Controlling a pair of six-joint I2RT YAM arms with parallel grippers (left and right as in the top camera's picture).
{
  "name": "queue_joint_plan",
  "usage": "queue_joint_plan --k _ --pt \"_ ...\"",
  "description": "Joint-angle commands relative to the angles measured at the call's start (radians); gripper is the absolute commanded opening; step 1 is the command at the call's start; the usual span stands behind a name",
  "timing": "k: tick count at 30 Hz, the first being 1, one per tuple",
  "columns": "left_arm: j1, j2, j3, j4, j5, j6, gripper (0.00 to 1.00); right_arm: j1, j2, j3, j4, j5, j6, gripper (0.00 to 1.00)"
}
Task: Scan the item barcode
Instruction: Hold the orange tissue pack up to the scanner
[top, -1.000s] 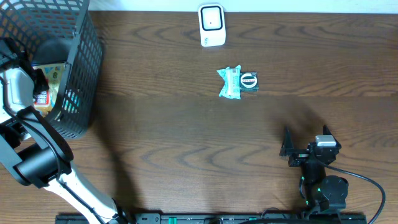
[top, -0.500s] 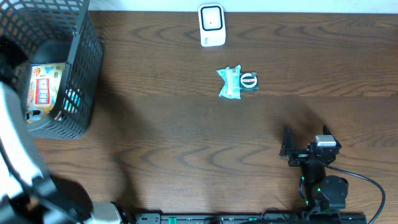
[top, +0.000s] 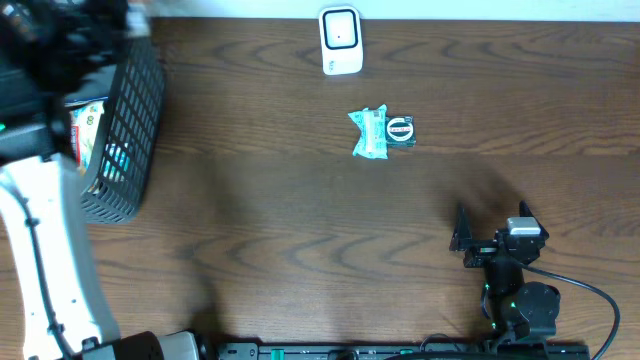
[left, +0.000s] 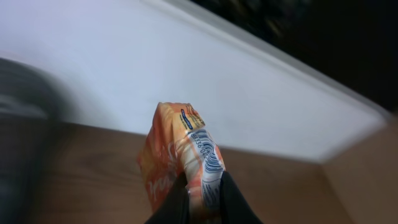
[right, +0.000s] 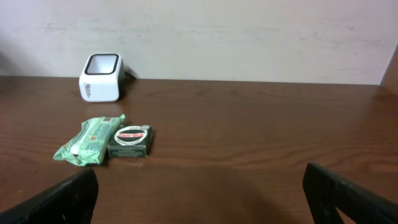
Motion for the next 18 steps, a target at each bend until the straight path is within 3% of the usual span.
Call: queue_joint_plan --k 1,8,15,18 --pt "-0.141 0.058 0.005 -0.008 0.060 0.051 0.07 -0.008 -0.005 -0.002 -0.004 -0.002 0.011 0.99" --pt "-0.407 0.201 0.005 -0.018 0.040 0.301 0.07 -0.008 -0.005 -0.002 -0.004 -0.002 0.011 0.99" --pt "-0.586 0.365 0.005 -0.040 -0.271 0.349 0.07 -0.008 -0.005 -0.002 -0.004 -0.002 0.011 0.99" --pt "-0.639 0.426 0.005 -0.084 -0.396 0.436 0.08 -0.008 -0.005 -0.002 -0.004 -0.002 0.011 0.99"
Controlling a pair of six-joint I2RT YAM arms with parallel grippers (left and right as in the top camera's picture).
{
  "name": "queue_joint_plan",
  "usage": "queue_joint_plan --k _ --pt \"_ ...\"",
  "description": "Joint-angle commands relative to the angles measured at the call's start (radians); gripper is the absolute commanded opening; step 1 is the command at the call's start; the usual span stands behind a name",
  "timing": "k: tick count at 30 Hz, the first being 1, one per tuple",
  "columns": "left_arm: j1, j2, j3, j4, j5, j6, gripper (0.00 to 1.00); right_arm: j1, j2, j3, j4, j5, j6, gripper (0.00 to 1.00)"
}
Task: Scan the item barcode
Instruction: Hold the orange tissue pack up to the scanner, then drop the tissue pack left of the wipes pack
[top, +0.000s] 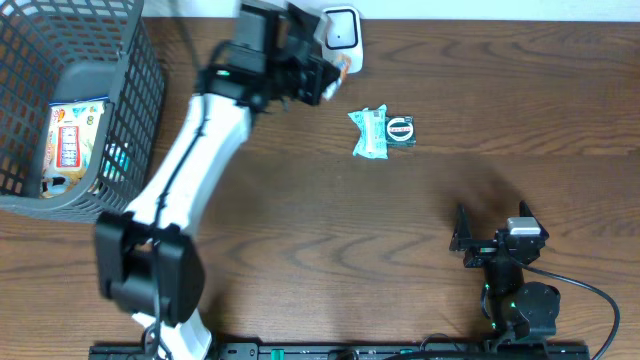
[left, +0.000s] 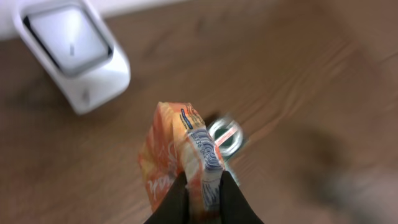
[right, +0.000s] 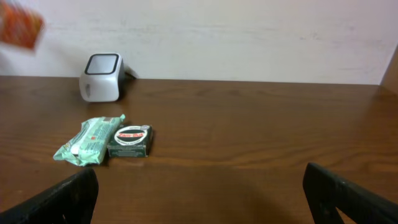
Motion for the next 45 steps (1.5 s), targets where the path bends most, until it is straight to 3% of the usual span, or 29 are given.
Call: queue_joint_plan --k 1,4,6,21,22,23,24,27,29,30,38,45 --pt "-0.048 0.056 0.005 -0.040 -0.236 0.133 0.07 -0.008 -0.005 -0.002 -0.004 -0.002 0.011 0.99" --pt "-0.086 0.106 0.005 -0.079 -0.347 0.239 0.07 -0.008 -0.005 -0.002 -0.004 -0.002 0.011 0.99" --pt "-0.101 0.132 0.005 -0.085 -0.340 0.278 0.08 -0.008 -0.005 -0.002 -0.004 -0.002 0.010 0.99" --pt "-0.147 0.274 0.005 -0.034 -0.341 0.323 0.08 -0.008 -0.005 -0.002 -0.004 -0.002 0.011 0.99" --pt "-0.147 0.274 0.005 -0.026 -0.341 0.323 0.13 -0.008 -0.005 -0.002 -0.004 -0.002 0.011 0.99" --pt "-0.147 0.274 0.005 -0.023 -0.341 0.322 0.27 -0.008 -0.005 -0.002 -0.005 -0.002 0.011 0.99" --pt "-0.147 0.274 0.005 -0.020 -0.341 0.322 0.32 -0.008 -0.005 -0.002 -0.004 -0.002 0.010 0.99" --pt "-0.148 0.260 0.005 -0.019 -0.341 0.319 0.35 -0.008 -0.005 -0.002 -0.004 -0.002 0.010 0.99" --pt "-0.148 0.234 0.006 -0.018 -0.341 0.319 0.49 -0.008 -0.005 -0.002 -0.004 -0.002 0.011 0.99" --pt "-0.147 0.201 0.006 -0.017 -0.341 0.319 0.98 -0.008 -0.005 -0.002 -0.004 -0.002 0.010 0.99" --pt "-0.127 -0.034 0.006 -0.016 -0.345 0.319 0.98 -0.008 -0.005 -0.002 -0.004 -0.002 0.010 0.99" --pt "0.015 -0.293 0.006 -0.020 -0.345 0.319 0.98 -0.008 -0.005 -0.002 -0.004 -0.002 0.010 0.99"
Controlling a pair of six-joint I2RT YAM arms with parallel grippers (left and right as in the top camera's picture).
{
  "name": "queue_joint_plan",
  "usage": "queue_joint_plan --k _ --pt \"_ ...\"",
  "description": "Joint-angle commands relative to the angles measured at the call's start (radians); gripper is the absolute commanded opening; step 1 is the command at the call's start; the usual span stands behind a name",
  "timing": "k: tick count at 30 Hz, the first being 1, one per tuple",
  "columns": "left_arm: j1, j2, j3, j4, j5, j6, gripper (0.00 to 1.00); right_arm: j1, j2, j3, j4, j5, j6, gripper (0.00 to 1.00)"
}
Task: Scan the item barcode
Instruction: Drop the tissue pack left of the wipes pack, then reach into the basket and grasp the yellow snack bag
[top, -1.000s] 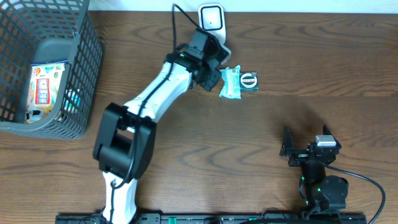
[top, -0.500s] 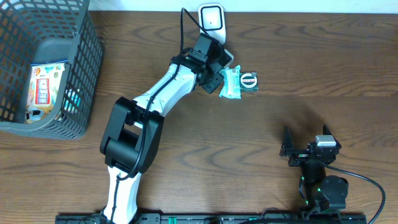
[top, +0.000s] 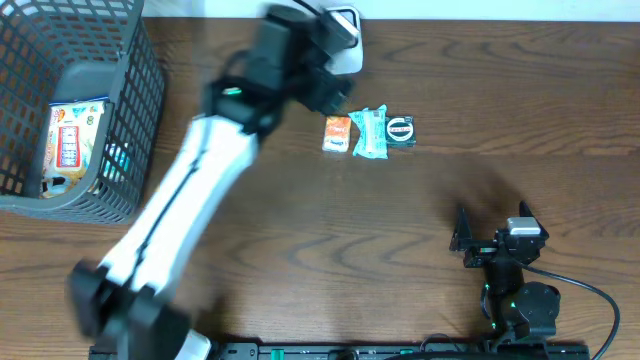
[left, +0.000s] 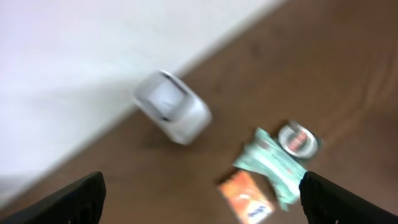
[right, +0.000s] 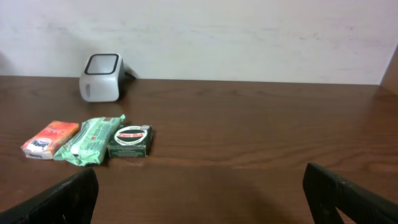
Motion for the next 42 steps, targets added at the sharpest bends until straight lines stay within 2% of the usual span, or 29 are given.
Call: queue_joint_plan --k 1,7,14,17,22,27,33,38,42 --pt "0.109 -0.125 0.007 -0.016 -0.010 0.003 0.98 -0.008 -0.005 -0.002 -0.004 -0.002 0.011 0.99" --pt "0.326 -0.245 0.007 -0.016 -0.109 0.005 0.98 -0.008 -0.005 -0.002 -0.004 -0.002 0.011 0.99" --pt "0.643 -0.224 0.007 0.101 -0.122 -0.205 0.98 -0.008 -0.005 -0.002 -0.004 -0.002 0.011 0.99" --pt "0.778 -0.192 0.008 0.133 -0.104 -0.270 0.98 -0.008 -0.005 -0.002 -0.004 -0.002 0.011 0.99" --pt "0.933 -0.094 0.008 0.155 -0.001 -0.268 0.98 -0.008 -0.005 -0.002 -0.004 -0.002 0.011 0.99" --pt "0.953 0.037 0.008 0.114 -0.005 -0.184 0.98 -0.008 -0.005 -0.002 -0.004 -0.002 0.011 0.99" --pt "0.915 0.165 0.008 0.053 -0.006 -0.064 0.98 -0.008 -0.005 -0.002 -0.004 -0.002 0.011 0.99" --pt "0.881 0.246 0.008 0.007 -0.062 0.015 0.98 -0.008 -0.005 -0.002 -0.004 -0.002 0.011 0.99" --pt "0.872 0.299 0.008 0.003 -0.069 0.028 0.98 -0.008 -0.005 -0.002 -0.004 -0.002 0.011 0.99"
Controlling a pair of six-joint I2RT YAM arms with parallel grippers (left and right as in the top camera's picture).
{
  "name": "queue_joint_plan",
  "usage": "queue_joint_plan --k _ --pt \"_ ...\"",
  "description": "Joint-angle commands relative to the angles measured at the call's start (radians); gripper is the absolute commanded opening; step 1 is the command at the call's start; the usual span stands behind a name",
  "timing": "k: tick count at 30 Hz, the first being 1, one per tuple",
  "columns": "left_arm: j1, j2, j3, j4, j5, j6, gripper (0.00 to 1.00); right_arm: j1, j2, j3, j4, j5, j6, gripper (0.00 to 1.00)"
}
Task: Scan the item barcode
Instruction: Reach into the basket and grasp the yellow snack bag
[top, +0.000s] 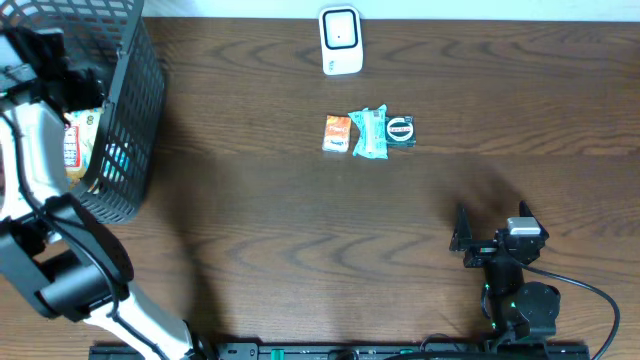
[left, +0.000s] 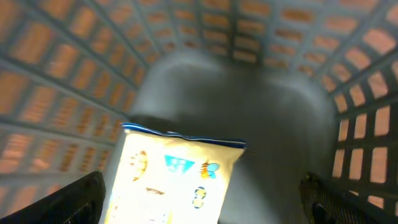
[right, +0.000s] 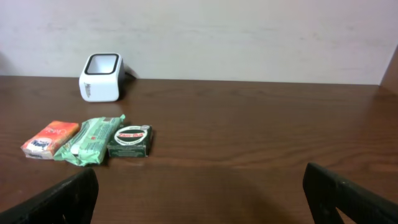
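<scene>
My left gripper (left: 202, 200) stands open inside the grey mesh basket (top: 140, 100) at the table's far left, just above a white packet (left: 180, 168) printed in blue and orange; its fingers are on either side of it, not touching. The white scanner (top: 340, 40) stands at the table's back edge. In front of it lie an orange packet (top: 337, 133), a green packet (top: 369, 132) and a dark box (top: 400, 130) in a row. My right gripper (right: 199, 199) rests open near the front right, with nothing between its fingers.
The basket holds a few packets, one with red and white print (top: 72, 150). Its mesh walls (left: 348, 93) close round the left gripper. A pale wall (right: 249, 31) runs behind the table's back edge.
My left gripper was open in the air near the scanner, above the row of items. Now it is down in the basket over the white packet. The orange packet lies unmoved.
My left gripper was shut on the orange packet near the basket. Then it held the packet at the scanner. Then the packet lay beside the green one and the gripper was open. Now the gripper is in the basket. The right arm stayed still.
</scene>
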Motion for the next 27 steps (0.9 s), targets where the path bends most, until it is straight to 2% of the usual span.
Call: queue_joint_plan --k 1,4,20,23,27 --pt "-0.001 0.050 0.008 -0.004 -0.050 0.048 0.98 -0.008 -0.005 -0.002 -0.004 -0.002 0.011 0.99" --pt "-0.001 0.092 0.007 -0.024 -0.118 0.050 0.98 -0.008 -0.005 -0.002 -0.004 -0.002 0.011 0.99" --pt "-0.020 0.246 0.007 -0.033 -0.120 0.072 0.98 -0.008 -0.005 -0.002 -0.004 -0.002 0.011 0.99" --pt "-0.020 0.269 0.007 -0.019 -0.241 0.071 0.99 -0.008 -0.005 -0.002 -0.004 -0.002 0.011 0.99" --pt "-0.017 0.288 0.007 0.006 -0.389 0.048 0.86 -0.008 -0.005 -0.002 -0.004 -0.002 0.011 0.99"
